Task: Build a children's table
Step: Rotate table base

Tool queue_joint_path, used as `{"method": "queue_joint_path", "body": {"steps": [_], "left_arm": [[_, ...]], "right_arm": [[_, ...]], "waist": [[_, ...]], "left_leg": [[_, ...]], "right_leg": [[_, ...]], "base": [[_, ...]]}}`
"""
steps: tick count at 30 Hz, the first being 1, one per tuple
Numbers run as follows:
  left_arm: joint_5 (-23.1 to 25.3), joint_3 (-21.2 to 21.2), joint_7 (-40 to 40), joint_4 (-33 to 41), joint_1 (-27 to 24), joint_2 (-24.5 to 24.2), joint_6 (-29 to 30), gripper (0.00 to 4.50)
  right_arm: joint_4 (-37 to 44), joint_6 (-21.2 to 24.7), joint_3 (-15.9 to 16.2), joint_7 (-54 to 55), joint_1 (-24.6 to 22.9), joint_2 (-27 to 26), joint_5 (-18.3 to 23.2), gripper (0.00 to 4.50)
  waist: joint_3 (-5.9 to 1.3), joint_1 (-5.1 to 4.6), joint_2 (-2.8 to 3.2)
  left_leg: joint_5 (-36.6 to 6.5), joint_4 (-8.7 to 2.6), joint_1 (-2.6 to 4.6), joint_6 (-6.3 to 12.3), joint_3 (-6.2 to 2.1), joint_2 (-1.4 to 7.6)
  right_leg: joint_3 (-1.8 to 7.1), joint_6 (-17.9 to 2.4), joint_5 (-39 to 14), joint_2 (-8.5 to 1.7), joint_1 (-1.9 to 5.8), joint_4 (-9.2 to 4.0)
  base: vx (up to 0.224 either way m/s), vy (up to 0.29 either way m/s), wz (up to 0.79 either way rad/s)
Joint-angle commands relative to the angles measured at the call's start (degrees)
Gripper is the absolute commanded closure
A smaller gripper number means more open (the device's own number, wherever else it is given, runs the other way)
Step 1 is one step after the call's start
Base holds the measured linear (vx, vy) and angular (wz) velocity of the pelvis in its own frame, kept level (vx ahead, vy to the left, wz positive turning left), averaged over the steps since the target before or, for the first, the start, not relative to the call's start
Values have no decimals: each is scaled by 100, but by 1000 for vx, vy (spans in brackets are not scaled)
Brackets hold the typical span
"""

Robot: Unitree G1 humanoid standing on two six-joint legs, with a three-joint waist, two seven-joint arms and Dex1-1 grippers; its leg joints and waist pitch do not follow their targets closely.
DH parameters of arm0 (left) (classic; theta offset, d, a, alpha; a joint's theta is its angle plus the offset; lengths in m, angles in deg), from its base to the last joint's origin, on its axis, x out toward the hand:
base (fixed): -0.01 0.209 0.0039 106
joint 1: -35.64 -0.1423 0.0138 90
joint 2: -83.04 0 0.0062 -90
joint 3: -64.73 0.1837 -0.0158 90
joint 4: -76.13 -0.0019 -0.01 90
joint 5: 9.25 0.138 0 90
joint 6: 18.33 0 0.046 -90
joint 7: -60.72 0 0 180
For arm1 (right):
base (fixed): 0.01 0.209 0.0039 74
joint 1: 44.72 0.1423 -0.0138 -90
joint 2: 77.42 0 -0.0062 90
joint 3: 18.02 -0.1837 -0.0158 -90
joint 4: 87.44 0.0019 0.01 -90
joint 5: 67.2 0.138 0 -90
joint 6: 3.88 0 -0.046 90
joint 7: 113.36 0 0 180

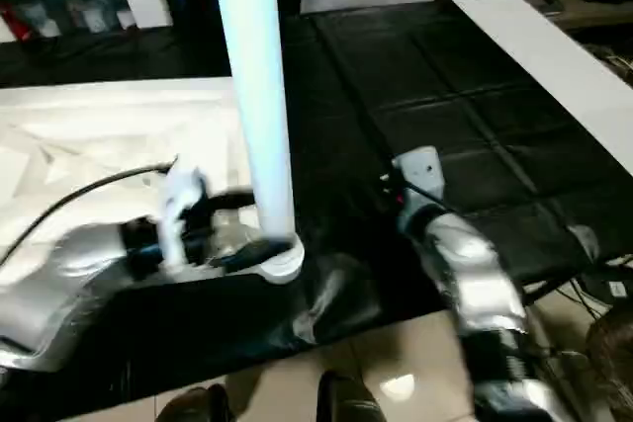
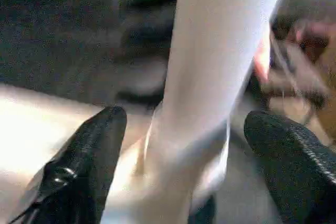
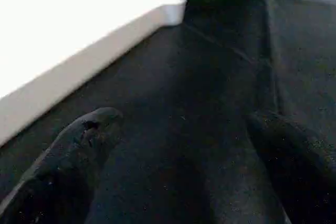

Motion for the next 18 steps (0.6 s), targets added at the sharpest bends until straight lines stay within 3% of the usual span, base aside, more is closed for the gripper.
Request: {"method": "queue_joint_path", "body": {"steps": [1, 4, 9, 10, 18], "left_arm": [[267, 188, 347, -233, 121, -157, -342, 93], [688, 460, 646, -788, 424, -359, -849, 108], [817, 638, 1116, -1148, 713, -491, -952, 155], [911, 718, 1225, -1311, 807, -518, -1080, 155], [1124, 876, 1352, -1544, 889, -533, -1230, 236]], "right_arm": [[414, 158, 81, -600, -169, 206, 278, 0], [906, 329, 153, -1316, -439, 623, 593, 0], [1332, 551, 225, -1895, -687, 982, 890, 0], [1552, 689, 256, -2064, -794, 1098, 1044, 0], [2043, 1035, 337, -2304, -1040, 1282, 1307, 0]], "waist": [[-487, 50, 44], [-493, 116, 66], [-516, 188, 47], [-506, 175, 41], [-530, 190, 51]], "left_leg": [[-1503, -343, 97, 319, -35, 125], [-1507, -353, 111, 338, -36, 145], [-1474, -335, 100, 295, -30, 146], [-1468, -348, 68, 291, -41, 146], [-1410, -327, 74, 273, -44, 145]], "right_leg": [[242, -836, -2205, -306, 343, -476], [252, -922, -2085, -312, 332, -464], [274, -971, -2158, -362, 361, -454], [265, -975, -2204, -368, 376, -458], [258, -857, -2477, -377, 353, -485]], "base": [[0, 0, 0], [0, 0, 0], [0, 0, 0], [0, 0, 0], [0, 0, 0]]}}
